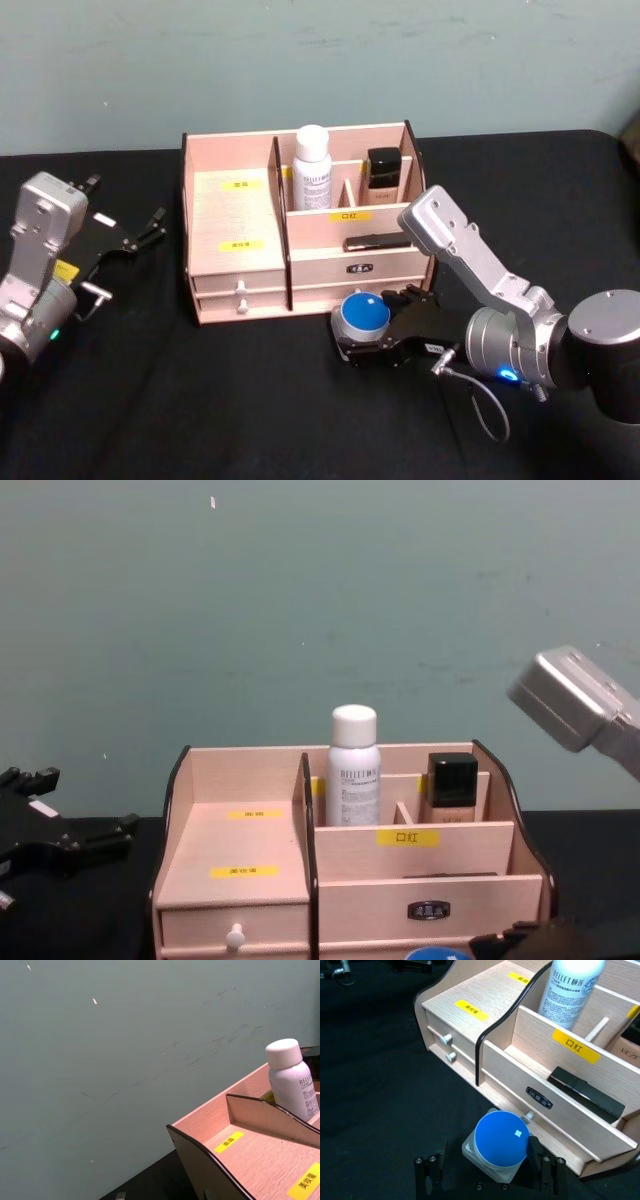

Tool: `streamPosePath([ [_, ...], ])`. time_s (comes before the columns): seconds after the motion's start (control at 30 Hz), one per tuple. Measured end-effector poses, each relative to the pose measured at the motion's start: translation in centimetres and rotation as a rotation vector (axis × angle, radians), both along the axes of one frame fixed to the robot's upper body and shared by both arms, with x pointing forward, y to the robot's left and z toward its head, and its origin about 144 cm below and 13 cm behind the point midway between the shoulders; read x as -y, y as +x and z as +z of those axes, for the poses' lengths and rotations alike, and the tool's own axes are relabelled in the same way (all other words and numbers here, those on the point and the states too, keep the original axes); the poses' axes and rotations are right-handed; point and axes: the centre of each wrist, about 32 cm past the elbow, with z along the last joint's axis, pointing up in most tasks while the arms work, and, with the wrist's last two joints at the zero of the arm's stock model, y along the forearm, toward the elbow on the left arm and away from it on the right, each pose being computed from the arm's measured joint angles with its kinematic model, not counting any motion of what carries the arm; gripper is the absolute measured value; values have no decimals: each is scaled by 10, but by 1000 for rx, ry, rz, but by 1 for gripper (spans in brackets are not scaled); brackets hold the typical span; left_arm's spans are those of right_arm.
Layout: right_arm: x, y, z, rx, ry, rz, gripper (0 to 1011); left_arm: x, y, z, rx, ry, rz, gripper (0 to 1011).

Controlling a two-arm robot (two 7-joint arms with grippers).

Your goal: Pick up the facial cleanser and watermelon frost from the table and place them into the tiered storage box.

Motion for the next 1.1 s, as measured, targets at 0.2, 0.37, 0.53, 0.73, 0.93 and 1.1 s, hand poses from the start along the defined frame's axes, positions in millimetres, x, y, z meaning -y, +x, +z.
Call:
streamPosePath([
  [0.2, 0, 1, 0, 5, -6, -7, 1003, 0, 0, 0, 0, 0, 0, 1010],
  [0.37, 0, 1, 0, 2, 2, -2, 1002, 0, 0, 0, 0, 0, 0, 1009],
  [0.53, 1, 2, 2, 4, 8, 6, 1003, 0, 0, 0, 0, 0, 0, 1010],
  [0.73, 1, 2, 3, 8, 12, 12, 1002, 0, 0, 0, 0, 0, 0, 1010],
  [0.93, 2, 4, 2, 11, 9, 9, 1002, 0, 0, 0, 0, 0, 0, 1010],
  [1.1, 3, 7, 0, 13, 3, 0, 1003, 0, 0, 0, 0, 0, 0, 1010],
])
